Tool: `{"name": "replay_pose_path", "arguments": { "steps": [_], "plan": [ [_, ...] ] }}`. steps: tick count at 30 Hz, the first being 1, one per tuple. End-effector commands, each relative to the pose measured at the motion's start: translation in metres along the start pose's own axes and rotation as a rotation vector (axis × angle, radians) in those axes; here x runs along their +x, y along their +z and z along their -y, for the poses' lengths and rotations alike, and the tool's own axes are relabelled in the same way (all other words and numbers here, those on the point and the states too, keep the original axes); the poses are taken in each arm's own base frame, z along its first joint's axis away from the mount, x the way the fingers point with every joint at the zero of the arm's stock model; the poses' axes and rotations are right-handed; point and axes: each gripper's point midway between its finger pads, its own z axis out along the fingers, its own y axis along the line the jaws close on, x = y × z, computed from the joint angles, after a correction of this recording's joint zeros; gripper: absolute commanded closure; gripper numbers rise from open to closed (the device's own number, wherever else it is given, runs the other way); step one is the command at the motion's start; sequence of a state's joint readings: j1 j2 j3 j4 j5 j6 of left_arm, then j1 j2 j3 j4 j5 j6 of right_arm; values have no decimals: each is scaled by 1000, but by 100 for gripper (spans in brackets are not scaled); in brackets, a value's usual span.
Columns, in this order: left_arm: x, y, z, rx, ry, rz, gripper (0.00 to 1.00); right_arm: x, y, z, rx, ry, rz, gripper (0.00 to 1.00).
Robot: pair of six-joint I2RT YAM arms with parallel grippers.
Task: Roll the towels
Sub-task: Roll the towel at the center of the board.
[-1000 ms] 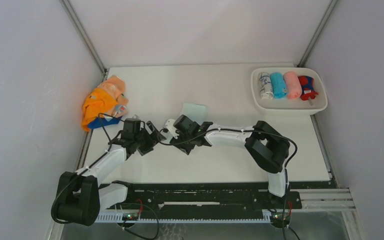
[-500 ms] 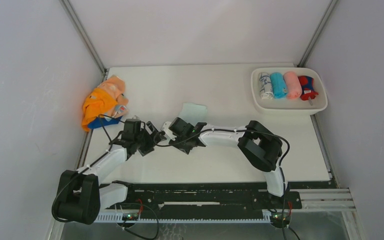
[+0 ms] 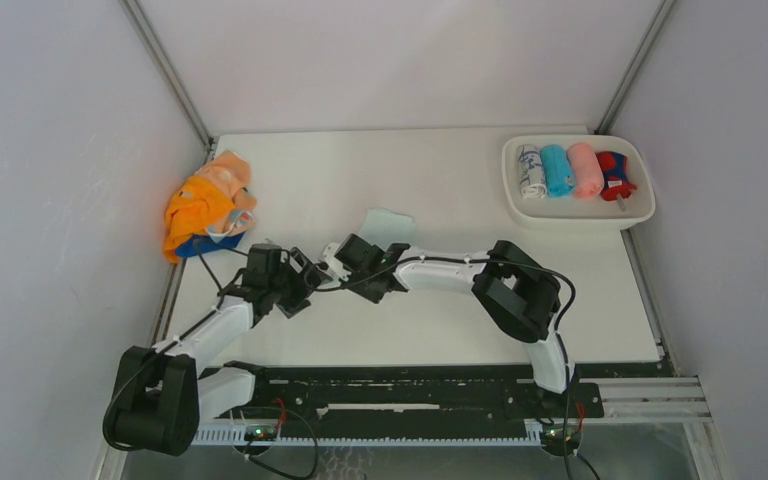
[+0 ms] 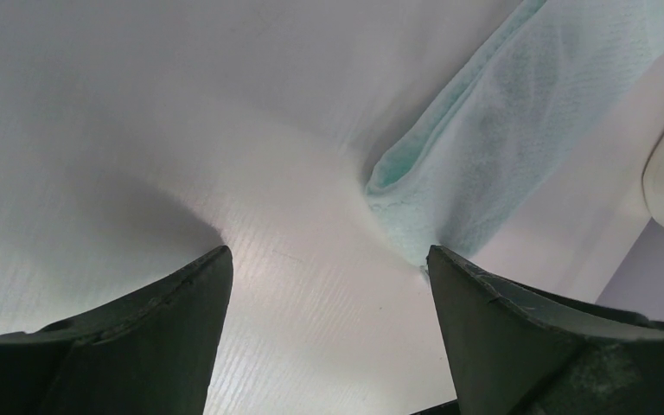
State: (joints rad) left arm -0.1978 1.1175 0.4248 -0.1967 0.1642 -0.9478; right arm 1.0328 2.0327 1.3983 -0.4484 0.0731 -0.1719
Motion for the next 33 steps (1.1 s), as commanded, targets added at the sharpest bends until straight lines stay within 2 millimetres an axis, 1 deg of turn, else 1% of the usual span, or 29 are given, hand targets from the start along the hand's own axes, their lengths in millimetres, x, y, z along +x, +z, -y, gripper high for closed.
{"name": "replay_pose_path", "arguments": {
  "steps": [1,5,6,9,13,19,25,28,30,33],
  "plan": [
    [-2,-4,9,54,-60,21,12,21,1,-33,-201,95,-58,100],
    [-2,-4,14,71,-76,16,12,10,-2,-43,-309,170,-9,100],
    [-1,-4,16,75,-78,13,12,8,-3,-43,-331,193,6,100],
    [3,-1,20,79,-78,6,12,3,-6,-51,-429,248,41,100],
    [7,8,28,75,-71,-19,15,0,-6,-52,-500,302,67,100],
    [9,17,33,63,-77,-29,22,4,-4,-45,-538,388,88,100],
    [14,19,22,18,-80,-24,29,2,-4,-40,-563,442,112,100],
    [14,21,18,0,-77,-16,35,-4,-6,-38,-575,454,134,100],
    [13,23,14,-19,-75,-7,40,3,-4,-42,-583,463,118,100],
    [12,26,11,-36,-69,-7,51,4,-4,-42,-581,461,119,100]
  ]
}}
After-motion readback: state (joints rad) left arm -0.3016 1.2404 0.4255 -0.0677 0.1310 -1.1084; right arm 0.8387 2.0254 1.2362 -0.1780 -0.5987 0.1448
